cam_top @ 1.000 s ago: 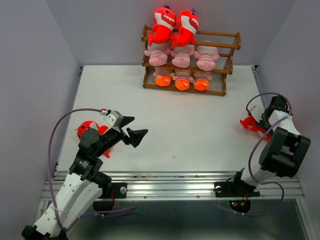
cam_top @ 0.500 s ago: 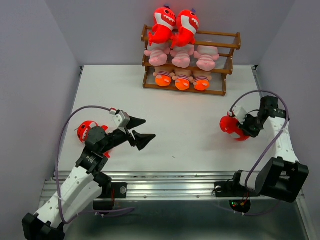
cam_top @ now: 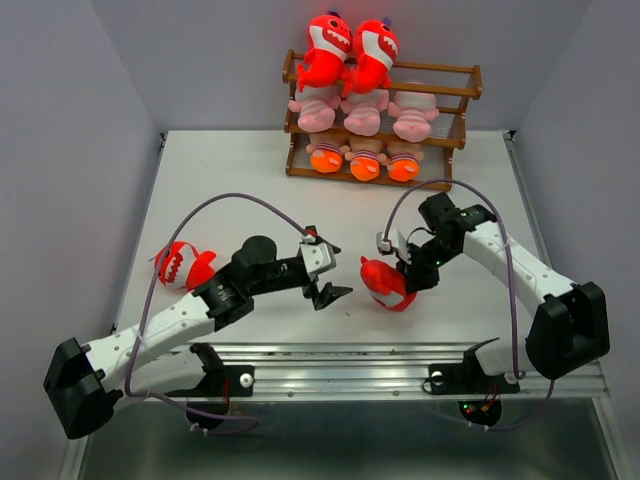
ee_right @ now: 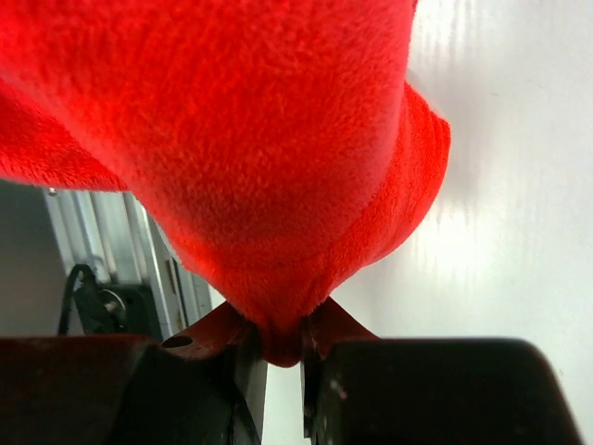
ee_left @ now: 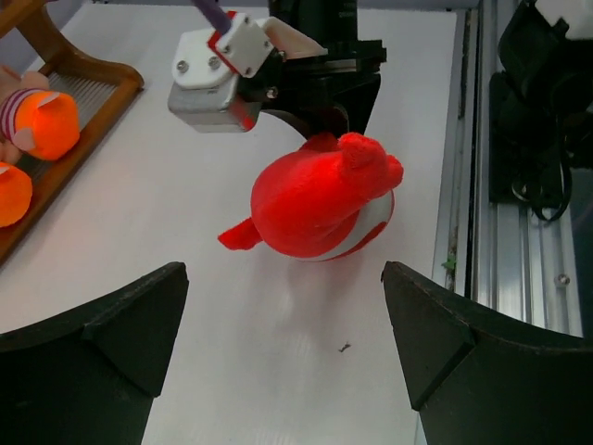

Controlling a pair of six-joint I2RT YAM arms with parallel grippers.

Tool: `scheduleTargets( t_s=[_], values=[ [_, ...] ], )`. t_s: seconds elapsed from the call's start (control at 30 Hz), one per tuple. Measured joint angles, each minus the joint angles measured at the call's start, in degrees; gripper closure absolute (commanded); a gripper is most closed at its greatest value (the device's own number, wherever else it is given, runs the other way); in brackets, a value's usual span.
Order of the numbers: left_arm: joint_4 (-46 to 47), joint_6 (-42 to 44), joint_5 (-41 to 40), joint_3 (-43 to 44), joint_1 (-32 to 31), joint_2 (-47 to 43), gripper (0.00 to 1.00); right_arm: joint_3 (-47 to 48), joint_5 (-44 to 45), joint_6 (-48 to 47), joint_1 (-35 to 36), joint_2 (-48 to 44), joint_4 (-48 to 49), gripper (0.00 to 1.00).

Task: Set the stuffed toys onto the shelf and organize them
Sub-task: Pass the stuffed toy from the right arm to the left

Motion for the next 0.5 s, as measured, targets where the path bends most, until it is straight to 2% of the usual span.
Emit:
scheduleTargets(
  t_s=[0.2, 0.37, 0.5],
  values=[
    [-3.17, 12.74, 1.92, 0.02, -3.26, 3.5, 0.01, 0.02, -2.08, 1.6, 2.97, 1.9, 0.02, 0.98],
    [-4.66, 17.66, 5.25, 1.49, -4.66, 7.82, 0.05, 0.0, -3.8, 1.57, 3.26, 1.92, -0.02, 0.98],
    [-4.13, 19.39, 5.79, 3.23, -5.42, 11.08, 0.12, -0.04, -4.39, 1.57, 3.61, 1.92, -0.04, 0.98]
  ],
)
